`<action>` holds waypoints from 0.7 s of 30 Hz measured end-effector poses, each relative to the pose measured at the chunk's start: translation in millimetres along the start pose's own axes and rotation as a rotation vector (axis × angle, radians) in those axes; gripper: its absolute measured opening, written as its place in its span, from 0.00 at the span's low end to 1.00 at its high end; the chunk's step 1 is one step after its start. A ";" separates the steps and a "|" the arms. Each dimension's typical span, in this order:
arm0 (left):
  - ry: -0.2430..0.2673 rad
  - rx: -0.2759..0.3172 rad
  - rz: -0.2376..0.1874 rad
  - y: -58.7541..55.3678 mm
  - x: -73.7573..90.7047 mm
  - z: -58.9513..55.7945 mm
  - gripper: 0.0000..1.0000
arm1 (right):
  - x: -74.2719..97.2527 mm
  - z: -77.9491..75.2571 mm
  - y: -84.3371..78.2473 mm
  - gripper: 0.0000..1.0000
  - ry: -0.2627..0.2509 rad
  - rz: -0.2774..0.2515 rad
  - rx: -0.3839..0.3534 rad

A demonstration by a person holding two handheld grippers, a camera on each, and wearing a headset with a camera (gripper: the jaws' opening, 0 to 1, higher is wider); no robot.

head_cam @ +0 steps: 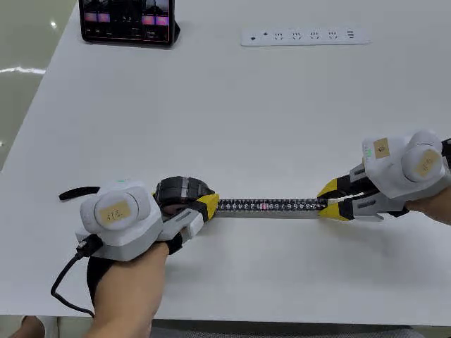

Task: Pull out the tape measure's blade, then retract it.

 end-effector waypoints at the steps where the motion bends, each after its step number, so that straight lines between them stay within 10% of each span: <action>1: 0.000 0.000 0.000 -0.2 -0.2 0.1 0.57 | -0.8 -0.3 1.3 0.10 0.001 -0.004 -0.001; 21: -0.013 0.020 0.001 -0.1 -0.8 1.0 0.57 | -23.1 -7.2 23.8 0.10 0.003 -0.044 -0.010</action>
Point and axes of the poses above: the centre of the closed fingertips' face, and the gripper's own axes: x roughly backward along the fingers, z roughly to its left, y roughly out of its top, the point moved 1 cm from there along x, roughly backward along the fingers, and after that the axes turned 14 degrees about x, right-handed, at the moved point
